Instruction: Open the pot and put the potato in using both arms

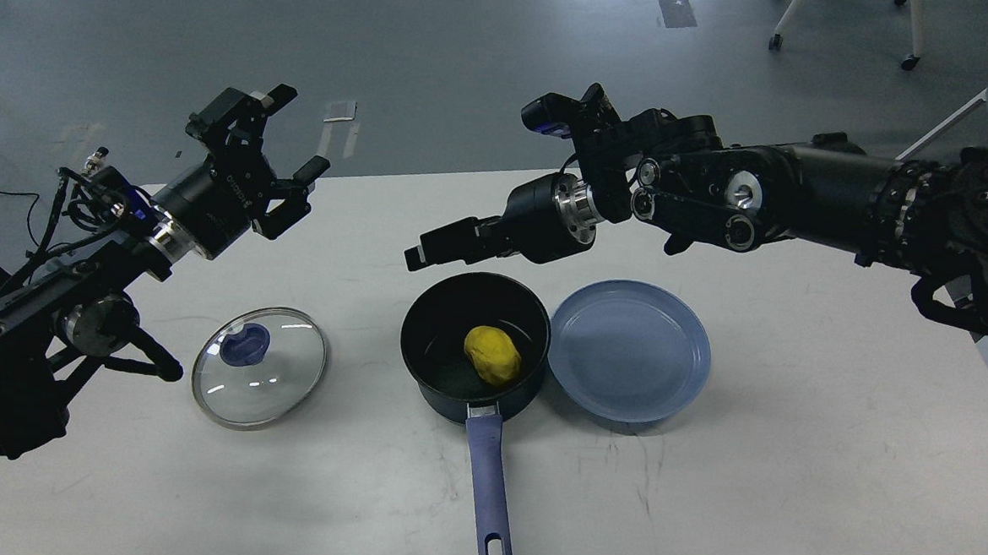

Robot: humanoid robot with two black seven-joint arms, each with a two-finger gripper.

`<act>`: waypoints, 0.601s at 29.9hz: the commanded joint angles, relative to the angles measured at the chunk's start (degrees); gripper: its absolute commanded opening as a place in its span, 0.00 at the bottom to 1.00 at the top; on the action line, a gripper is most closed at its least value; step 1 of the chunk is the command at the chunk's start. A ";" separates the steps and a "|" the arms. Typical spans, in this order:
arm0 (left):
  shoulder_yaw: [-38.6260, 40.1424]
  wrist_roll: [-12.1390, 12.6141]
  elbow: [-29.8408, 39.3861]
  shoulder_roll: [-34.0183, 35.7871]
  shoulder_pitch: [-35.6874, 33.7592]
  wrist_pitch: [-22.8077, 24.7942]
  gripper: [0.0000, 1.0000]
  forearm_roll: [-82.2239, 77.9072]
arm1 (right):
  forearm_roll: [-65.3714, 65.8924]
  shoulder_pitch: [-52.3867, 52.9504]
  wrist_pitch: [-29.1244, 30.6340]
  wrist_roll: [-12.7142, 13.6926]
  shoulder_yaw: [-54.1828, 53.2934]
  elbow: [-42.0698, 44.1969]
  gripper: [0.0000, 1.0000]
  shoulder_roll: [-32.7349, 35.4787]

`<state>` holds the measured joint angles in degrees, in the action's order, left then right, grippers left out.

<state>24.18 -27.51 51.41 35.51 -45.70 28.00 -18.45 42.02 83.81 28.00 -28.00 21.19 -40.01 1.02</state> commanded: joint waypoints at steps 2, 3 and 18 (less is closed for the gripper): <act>-0.01 -0.09 0.00 -0.09 0.08 0.00 0.98 0.00 | -0.63 -0.67 0.00 0.00 -3.08 -0.50 0.96 6.44; -0.18 -0.09 0.00 0.00 0.00 0.00 0.98 0.00 | -0.63 -1.02 0.00 0.00 -3.69 -0.76 0.97 8.19; -0.10 -0.44 2.11 2.72 -2.20 0.00 0.98 -0.88 | -18.36 -20.16 0.00 0.00 -26.00 0.46 0.97 24.11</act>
<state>24.10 -28.01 53.25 38.29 -47.70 28.01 -19.36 28.35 67.99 27.99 -28.00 -0.24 -39.51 22.96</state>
